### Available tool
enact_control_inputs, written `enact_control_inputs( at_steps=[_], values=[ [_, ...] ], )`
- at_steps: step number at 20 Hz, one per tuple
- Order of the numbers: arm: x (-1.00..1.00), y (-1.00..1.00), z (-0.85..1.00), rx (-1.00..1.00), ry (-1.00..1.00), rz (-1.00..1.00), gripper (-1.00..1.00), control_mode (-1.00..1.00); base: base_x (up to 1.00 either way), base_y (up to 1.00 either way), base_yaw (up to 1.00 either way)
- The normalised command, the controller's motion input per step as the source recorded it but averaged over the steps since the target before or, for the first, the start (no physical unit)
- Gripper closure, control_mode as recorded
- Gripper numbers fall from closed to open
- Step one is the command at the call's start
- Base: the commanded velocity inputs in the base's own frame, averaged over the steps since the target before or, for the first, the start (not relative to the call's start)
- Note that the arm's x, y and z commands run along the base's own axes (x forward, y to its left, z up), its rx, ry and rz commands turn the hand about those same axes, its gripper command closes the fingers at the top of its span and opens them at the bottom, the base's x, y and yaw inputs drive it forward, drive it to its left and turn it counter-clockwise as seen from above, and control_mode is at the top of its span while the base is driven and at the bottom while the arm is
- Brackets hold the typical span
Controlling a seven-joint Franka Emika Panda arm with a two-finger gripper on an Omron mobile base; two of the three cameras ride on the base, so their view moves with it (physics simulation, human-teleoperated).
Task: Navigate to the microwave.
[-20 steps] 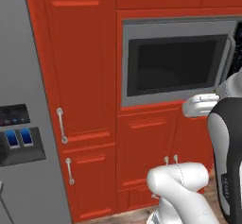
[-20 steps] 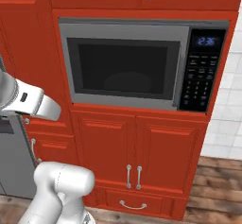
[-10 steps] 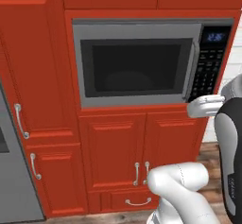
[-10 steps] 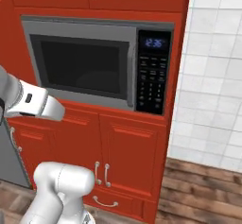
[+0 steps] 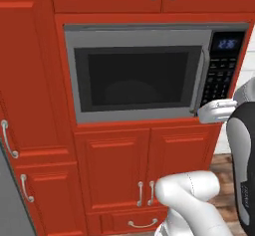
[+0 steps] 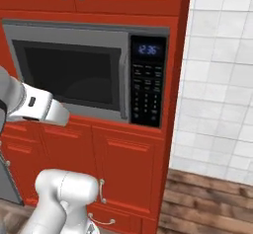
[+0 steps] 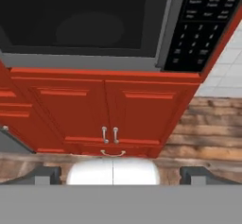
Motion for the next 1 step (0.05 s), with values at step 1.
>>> enact_control_inputs(
  at_steps=[1],
  values=[
    [0.0, 0.0, 0.0, 0.0, 0.0, 0.0, -1.0, 1.0, 0.5, 0.34, -0.03]
  ],
)
